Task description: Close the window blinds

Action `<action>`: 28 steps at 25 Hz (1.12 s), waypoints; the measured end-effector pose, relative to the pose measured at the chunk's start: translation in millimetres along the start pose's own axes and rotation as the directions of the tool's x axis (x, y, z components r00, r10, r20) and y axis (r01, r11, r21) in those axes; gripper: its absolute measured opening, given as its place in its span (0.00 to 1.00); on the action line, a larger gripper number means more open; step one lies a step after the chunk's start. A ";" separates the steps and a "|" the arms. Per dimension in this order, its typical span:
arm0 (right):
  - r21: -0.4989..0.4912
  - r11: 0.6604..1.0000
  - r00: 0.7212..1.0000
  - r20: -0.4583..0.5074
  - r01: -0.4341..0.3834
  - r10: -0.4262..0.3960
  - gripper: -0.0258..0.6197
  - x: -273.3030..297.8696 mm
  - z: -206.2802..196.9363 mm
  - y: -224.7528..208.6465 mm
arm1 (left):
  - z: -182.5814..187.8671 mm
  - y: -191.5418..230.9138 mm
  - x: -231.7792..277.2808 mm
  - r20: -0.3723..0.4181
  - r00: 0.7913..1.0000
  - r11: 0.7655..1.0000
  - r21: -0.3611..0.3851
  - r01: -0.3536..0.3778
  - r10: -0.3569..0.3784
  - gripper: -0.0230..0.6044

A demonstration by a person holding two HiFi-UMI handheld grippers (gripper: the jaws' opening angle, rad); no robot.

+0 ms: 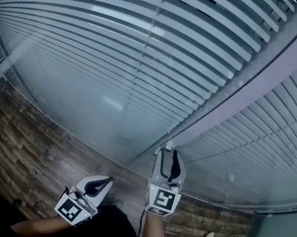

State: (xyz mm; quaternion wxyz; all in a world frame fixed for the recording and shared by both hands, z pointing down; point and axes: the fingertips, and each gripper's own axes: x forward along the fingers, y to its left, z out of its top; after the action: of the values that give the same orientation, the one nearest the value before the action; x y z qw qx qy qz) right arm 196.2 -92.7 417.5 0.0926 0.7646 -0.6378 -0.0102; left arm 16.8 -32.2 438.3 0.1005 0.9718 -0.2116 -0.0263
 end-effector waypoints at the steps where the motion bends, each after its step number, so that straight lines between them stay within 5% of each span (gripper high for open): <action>1: 0.065 0.998 1.000 0.005 -0.011 0.011 0.30 -0.9 -1.6 0.5 | 1.0 -2.3 -3.0 -0.002 1.000 1.000 0.004 -0.008 0.008 0.03; 5: 0.225 0.973 0.998 0.013 -0.055 0.054 0.29 -3.2 -2.4 4.2 | 6.9 -15.3 -13.1 0.004 0.999 0.998 0.042 -0.039 0.039 0.03; 10: 0.281 0.957 0.998 0.017 -0.068 0.066 0.24 1.4 3.4 2.2 | 4.2 -25.1 -10.0 0.004 0.997 0.996 0.034 -0.079 0.079 0.03; 18: 0.289 0.957 0.999 -0.034 -0.010 0.021 0.24 -2.9 2.7 9.4 | 4.4 -19.2 -7.8 0.018 1.000 0.999 0.033 0.018 -0.019 0.03; 23: 0.075 0.996 0.997 -0.059 0.047 -0.043 0.23 -25.3 1.9 15.9 | -1.0 -10.1 -22.4 0.027 0.998 0.997 0.039 0.061 -0.062 0.03; 28: -0.189 0.979 0.989 -0.112 0.069 -0.092 0.23 -43.1 4.9 22.9 | 2.7 -5.9 -30.5 0.032 0.993 0.992 0.043 0.116 -0.117 0.03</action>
State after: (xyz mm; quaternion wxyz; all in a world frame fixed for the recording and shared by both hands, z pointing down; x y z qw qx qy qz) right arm 165.3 -55.1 411.9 0.2010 0.7771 -0.5958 -0.0271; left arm -8.7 -14.8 434.7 0.0753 0.9838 -0.1567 -0.0445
